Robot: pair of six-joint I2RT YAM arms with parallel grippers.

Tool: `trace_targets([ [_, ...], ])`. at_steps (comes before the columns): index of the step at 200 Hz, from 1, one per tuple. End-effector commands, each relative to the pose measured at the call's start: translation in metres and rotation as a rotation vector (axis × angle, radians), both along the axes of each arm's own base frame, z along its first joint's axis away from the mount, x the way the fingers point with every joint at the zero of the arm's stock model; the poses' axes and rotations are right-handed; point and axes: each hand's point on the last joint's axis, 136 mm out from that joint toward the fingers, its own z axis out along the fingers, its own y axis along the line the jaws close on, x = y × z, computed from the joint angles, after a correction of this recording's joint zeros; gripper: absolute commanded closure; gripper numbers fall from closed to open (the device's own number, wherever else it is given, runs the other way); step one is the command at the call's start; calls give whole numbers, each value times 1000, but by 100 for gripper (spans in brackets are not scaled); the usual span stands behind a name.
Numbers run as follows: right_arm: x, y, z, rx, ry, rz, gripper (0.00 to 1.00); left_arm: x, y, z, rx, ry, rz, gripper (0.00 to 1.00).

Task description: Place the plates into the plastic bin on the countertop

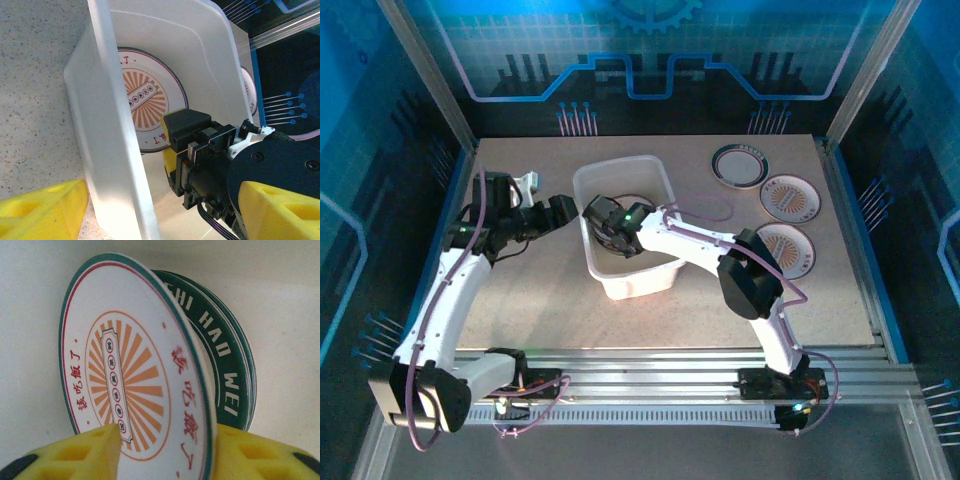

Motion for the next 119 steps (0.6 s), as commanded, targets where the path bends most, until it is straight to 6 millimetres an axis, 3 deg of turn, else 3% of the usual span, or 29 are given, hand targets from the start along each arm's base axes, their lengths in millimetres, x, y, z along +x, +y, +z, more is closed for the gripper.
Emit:
trace_targets([
  [1, -1, -4, -13, 21, 0, -85, 41, -5, -1, 7, 10, -22, -12, 20],
  [52, 3, -1, -12, 37, -35, -52, 20, -6, 2, 2, 13, -8, -4, 20],
  [88, 11, 4, 17, 34, -114, 37, 8, -6, 4, 0, 4, 5, 6, 20],
  [100, 11, 4, 28, 20, -135, 70, 0, -5, 4, -1, 1, 9, 9, 20],
  [119, 9, 6, 43, 5, -169, 140, 0, -4, 5, -3, -1, 17, 12, 20],
])
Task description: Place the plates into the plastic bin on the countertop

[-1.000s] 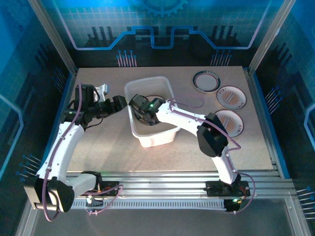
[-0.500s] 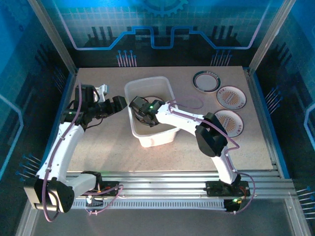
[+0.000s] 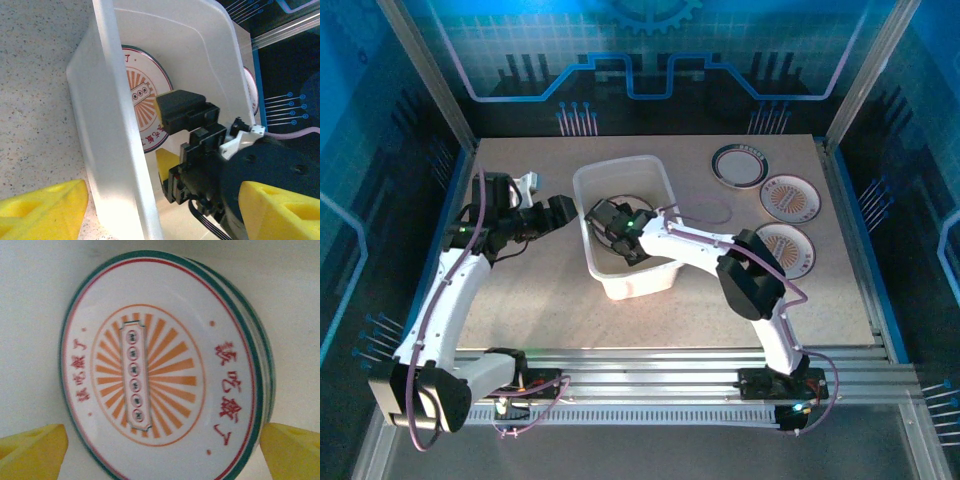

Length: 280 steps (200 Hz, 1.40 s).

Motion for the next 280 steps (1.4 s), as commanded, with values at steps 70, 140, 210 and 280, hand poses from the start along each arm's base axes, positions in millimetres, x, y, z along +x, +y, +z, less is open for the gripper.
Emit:
trace_targets([
  [70, -10, -9, 104, -80, -262, 301, 0, 0, 3, -4, -17, 25, 22, 20],
  [140, -33, -81, 153, -173, -342, 434, 20, 10, 7, -18, -23, 44, 68, 20],
  [210, -59, -197, 135, -143, -336, 249, 85, 11, -7, -35, -16, 80, 60, 20],
  [280, -113, -308, -3, 145, -112, -151, 100, 12, -20, -37, 3, 78, 51, 20],
])
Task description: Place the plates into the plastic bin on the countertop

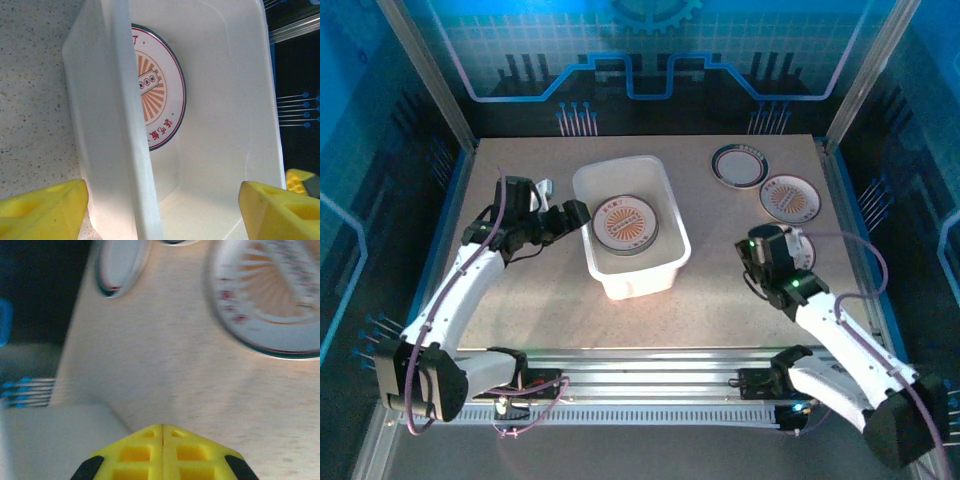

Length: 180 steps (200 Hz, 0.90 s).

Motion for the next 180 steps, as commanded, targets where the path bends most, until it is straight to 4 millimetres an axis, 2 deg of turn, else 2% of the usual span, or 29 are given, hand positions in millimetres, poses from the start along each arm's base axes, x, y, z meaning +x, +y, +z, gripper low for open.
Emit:
trace_targets([
  [1, -17, -13, -28, 142, 45, -88, 100, 1, 2, -3, 10, 2, 26, 20],
  [6, -21, -19, -32, 133, 57, -108, 99, 1, 2, -4, 13, 3, 29, 20],
  [33, -36, -48, -47, 106, 128, -203, 73, -1, 3, -6, 13, 6, 39, 20],
  [49, -42, -58, -53, 130, 159, -257, 66, -1, 4, -6, 12, 6, 48, 20],
  [90, -39, -67, -72, 222, 217, -278, 61, -1, 6, -12, 18, 14, 58, 20],
  [141, -19, -71, -75, 221, 253, -247, 49, 1, 7, -21, 35, 26, 58, 20],
  [180, -11, -76, -81, 199, 266, -255, 50, 4, 8, -26, 52, 36, 54, 20],
])
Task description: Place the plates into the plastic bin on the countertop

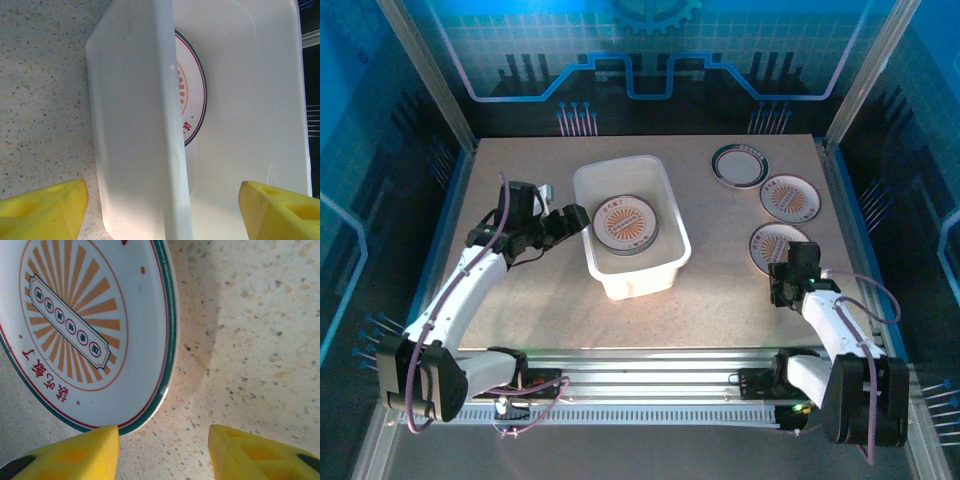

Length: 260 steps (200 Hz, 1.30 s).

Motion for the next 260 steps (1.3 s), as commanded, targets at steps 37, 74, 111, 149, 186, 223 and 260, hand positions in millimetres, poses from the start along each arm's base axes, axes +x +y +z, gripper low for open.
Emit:
trace_targets([
  [37, 22, -8, 4, -26, -47, -4, 51, 8, 1, -7, 24, 6, 0, 20],
  [74, 29, -14, 6, -66, -54, 2, 53, 8, 2, -9, 22, 12, 5, 20],
  [111, 32, -14, -5, -48, -42, 3, 54, 7, 2, -8, 17, 15, 11, 20],
  [149, 35, -14, -12, -41, -60, -6, 55, 5, 3, -6, 14, 10, 19, 20],
  [186, 34, -20, -12, -83, -57, -9, 60, 2, 4, -4, 10, 6, 27, 20],
  [223, 29, -20, -17, -90, -45, 2, 68, 0, 3, -3, 3, 4, 30, 20],
  [260, 18, -17, -20, -74, -55, -15, 75, -1, 3, 0, -1, -4, 33, 20],
])
